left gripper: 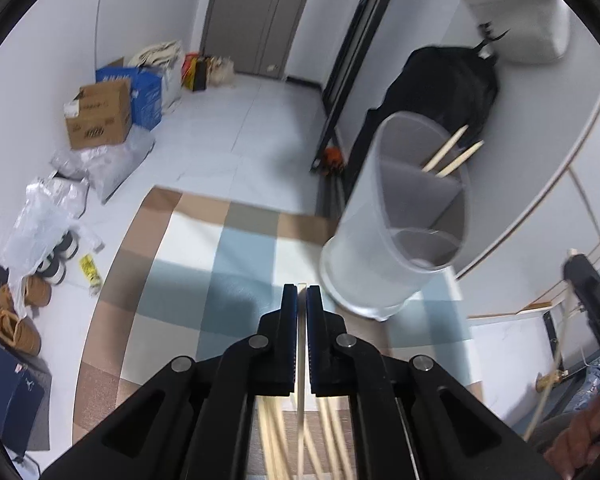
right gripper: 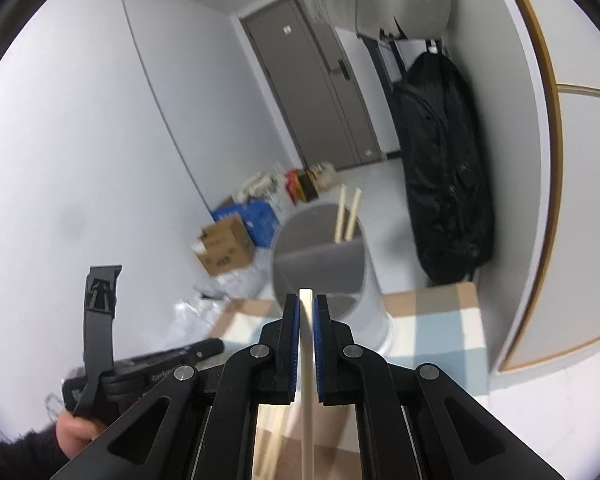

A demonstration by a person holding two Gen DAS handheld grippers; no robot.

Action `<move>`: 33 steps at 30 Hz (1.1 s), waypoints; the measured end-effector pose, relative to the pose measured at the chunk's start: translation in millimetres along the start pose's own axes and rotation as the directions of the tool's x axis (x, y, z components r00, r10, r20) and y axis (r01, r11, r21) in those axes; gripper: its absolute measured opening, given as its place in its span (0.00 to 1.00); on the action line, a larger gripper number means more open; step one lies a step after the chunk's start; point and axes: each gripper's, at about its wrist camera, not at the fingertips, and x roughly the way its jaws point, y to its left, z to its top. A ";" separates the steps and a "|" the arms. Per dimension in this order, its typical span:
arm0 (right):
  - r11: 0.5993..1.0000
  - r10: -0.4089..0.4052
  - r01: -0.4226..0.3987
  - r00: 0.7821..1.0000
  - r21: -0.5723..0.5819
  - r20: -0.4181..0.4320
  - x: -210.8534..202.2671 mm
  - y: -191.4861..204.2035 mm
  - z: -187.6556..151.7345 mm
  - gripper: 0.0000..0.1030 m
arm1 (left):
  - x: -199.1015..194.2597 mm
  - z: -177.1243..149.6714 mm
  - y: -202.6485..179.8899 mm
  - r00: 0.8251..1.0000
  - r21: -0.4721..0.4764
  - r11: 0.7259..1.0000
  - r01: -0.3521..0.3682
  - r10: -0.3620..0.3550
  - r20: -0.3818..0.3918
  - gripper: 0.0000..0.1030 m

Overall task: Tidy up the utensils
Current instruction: 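Carry both chopsticks up over the white holder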

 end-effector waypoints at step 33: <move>0.999 -0.030 0.025 0.965 0.024 0.259 4.4 16.5 119.7 0.06 | -85.3 105.3 -37.1 0.967 0.126 0.979 0.160 -0.181 0.179 0.00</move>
